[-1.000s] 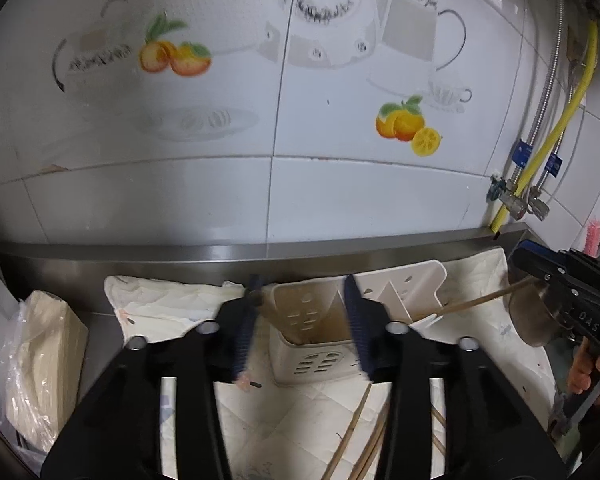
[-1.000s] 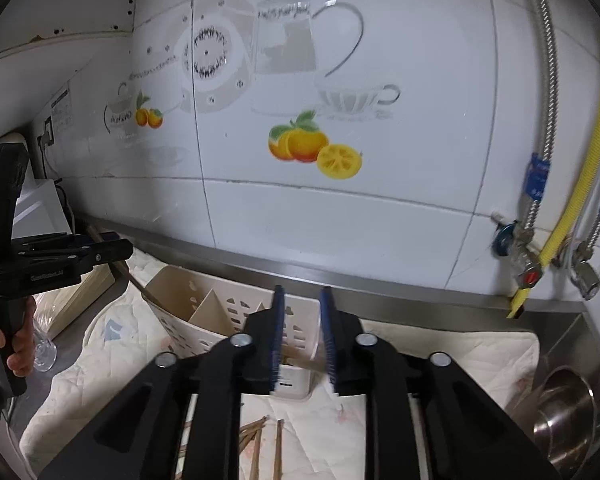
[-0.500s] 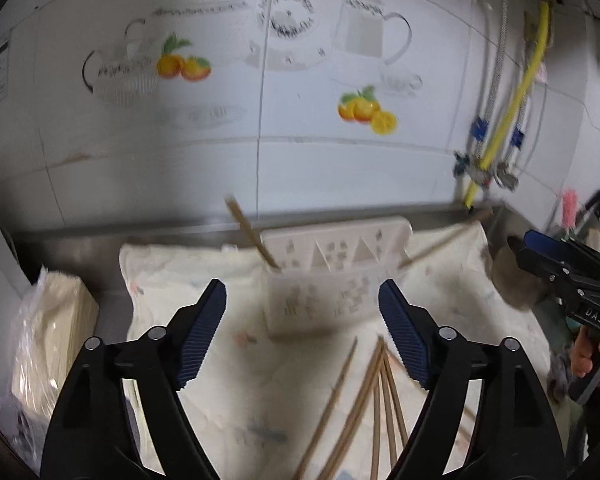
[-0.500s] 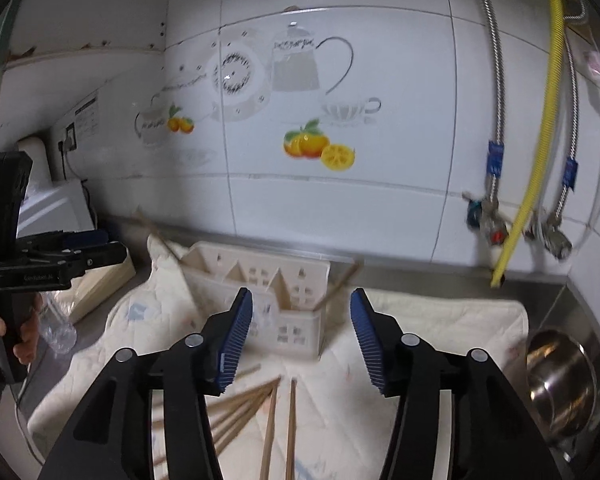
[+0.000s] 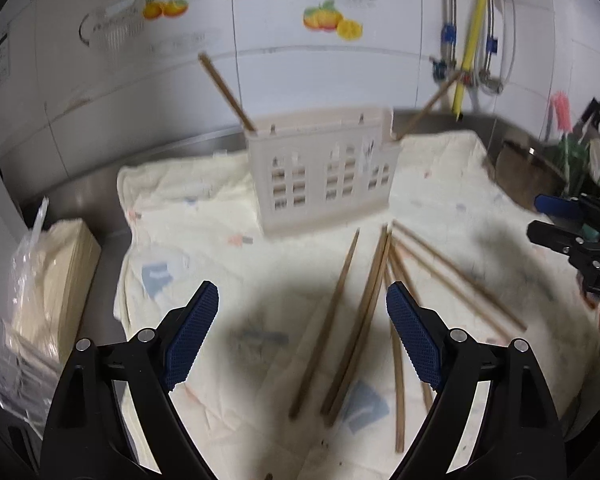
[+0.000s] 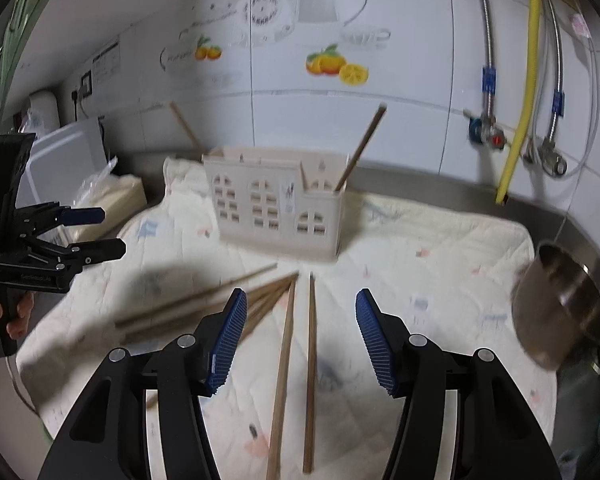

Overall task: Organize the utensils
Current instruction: 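Grasp another wooden chopstick with the left tool while the right tool grasps one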

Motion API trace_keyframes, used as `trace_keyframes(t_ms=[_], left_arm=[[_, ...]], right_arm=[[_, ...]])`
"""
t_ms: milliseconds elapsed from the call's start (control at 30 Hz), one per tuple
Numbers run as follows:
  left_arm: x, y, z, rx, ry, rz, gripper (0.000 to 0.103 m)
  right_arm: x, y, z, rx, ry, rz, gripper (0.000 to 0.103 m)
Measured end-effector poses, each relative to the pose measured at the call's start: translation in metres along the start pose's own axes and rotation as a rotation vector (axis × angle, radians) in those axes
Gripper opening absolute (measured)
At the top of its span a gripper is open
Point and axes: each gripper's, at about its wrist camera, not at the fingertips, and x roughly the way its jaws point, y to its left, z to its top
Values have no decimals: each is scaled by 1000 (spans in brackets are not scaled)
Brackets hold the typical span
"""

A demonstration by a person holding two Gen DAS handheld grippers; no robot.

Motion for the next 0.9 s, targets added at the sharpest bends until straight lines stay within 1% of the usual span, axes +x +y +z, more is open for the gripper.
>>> trace_keyframes(t_ms=[100,233,333,400,467,500,567,600,633,700,767,833,867,900], left_arm=[[5,0,-14,-8,23,-11,85],[7,-2,-24,5,34,15,85],[10,-1,-29,-3,47,17,85],[12,0,-32,-6,57,21,85],[13,2,-34,-11,61,25,85],[14,3,-36,-14,65,24,85],[15,5,-38,-16,73,26,85],[15,6,-39,-15,75,26,83],[16,7,-40,-13,79,23,78],[18,8,-41,-14,89,19,74],[21,10,-43,-19,99,10,67],[24,11,-44,-20,108,8,63],[25,11,-45,-18,112,8,59],[27,11,-45,-15,119,3,58]], right_arm=[[7,-2,-19,0,48,-6,55],[16,-7,-40,13,105,-13,54],[21,-10,-50,16,132,-16,48],[26,-11,-57,21,152,-12,46],[30,-10,-61,18,170,-8,40],[33,-10,-63,16,177,-10,39],[38,-10,-68,21,193,-7,32],[39,-11,-70,26,199,-3,31],[41,-11,-72,31,202,-2,29],[43,-11,-73,34,208,0,28],[46,-11,-74,35,213,3,26],[48,-10,-74,32,218,5,25],[49,-9,-74,31,223,6,22],[51,-9,-75,31,227,6,21]])
